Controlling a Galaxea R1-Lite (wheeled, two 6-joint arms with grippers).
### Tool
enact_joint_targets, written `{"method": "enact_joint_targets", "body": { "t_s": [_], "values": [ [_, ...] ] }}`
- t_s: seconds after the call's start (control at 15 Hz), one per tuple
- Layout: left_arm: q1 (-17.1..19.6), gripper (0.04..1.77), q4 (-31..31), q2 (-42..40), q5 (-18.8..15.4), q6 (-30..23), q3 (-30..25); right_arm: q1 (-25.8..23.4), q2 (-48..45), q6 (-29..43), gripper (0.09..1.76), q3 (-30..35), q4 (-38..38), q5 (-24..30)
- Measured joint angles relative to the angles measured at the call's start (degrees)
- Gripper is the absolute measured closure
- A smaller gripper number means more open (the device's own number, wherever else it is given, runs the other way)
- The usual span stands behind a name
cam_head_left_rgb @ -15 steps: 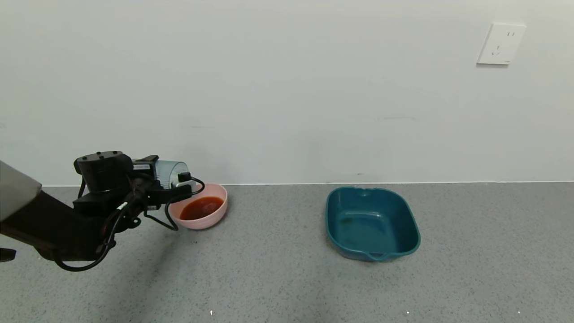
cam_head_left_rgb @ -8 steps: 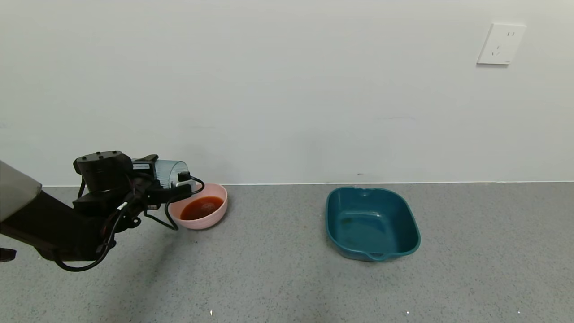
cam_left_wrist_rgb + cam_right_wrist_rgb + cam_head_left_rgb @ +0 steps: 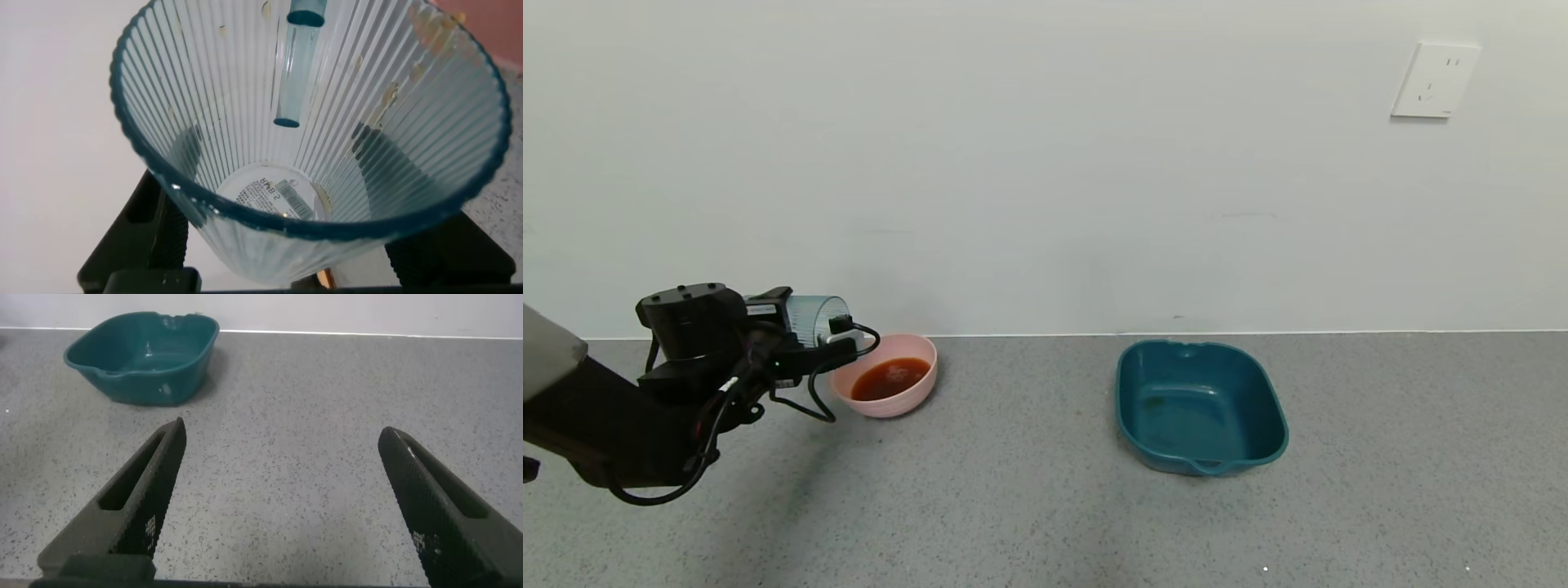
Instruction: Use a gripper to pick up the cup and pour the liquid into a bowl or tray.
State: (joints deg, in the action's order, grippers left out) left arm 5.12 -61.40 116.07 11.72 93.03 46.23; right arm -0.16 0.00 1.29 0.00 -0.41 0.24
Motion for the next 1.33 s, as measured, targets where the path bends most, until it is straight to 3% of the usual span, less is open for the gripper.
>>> {"method": "enact_joint_targets", "body": {
  "t_s": [0.27,0.93,1.13,1.33],
  "values": [
    [0.55,0.5,-3.64,0.24,-0.04,-0.11,-1.77,0.0,0.0,0.02,0.14,0.0,0.0,-0.02],
    [0.61,0.5,-4.02,0.3,-0.01,-0.72,-2.4,0.0,0.0,0.02,0.14,0.0,0.0,0.0],
    [0.57,0.5,-4.08,0.13,0.32,-5.74,-3.43,0.0,0.0,0.0,0.14,0.0,0.0,0.0],
    [0.35,0.5,-4.19,-0.3,0.57,-14.71,-4.64,0.0,0.0,0.02,0.14,0.0,0.0,0.0]
  ]
}}
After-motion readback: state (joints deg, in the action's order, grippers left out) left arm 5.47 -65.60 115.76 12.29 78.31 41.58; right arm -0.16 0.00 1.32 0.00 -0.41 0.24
